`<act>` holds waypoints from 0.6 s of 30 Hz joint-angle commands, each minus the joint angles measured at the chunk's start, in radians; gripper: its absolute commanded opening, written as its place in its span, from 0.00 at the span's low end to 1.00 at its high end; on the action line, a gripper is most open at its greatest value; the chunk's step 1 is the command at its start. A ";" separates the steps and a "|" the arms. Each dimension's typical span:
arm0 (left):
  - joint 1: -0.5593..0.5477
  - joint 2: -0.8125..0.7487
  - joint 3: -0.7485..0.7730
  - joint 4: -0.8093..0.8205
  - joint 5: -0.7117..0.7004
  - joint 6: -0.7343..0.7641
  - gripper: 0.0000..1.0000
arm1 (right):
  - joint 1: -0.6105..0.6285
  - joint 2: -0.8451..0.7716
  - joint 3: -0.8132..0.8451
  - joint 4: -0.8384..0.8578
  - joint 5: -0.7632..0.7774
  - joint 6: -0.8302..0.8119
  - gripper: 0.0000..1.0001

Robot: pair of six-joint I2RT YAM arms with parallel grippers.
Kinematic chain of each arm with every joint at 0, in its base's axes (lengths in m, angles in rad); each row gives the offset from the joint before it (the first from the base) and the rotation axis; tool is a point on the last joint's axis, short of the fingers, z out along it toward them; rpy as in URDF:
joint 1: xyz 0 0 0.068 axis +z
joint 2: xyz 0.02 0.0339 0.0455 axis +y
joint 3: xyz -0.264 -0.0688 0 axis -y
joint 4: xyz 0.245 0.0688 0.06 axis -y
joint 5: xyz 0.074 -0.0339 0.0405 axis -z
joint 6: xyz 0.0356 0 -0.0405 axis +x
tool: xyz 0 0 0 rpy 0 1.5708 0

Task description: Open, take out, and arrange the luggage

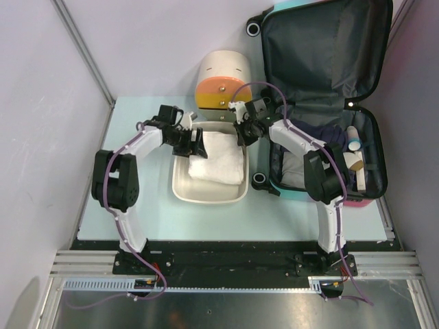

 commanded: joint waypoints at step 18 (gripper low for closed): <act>-0.039 -0.049 0.045 0.032 0.198 -0.201 0.00 | -0.012 -0.006 0.089 -0.011 0.011 -0.015 0.00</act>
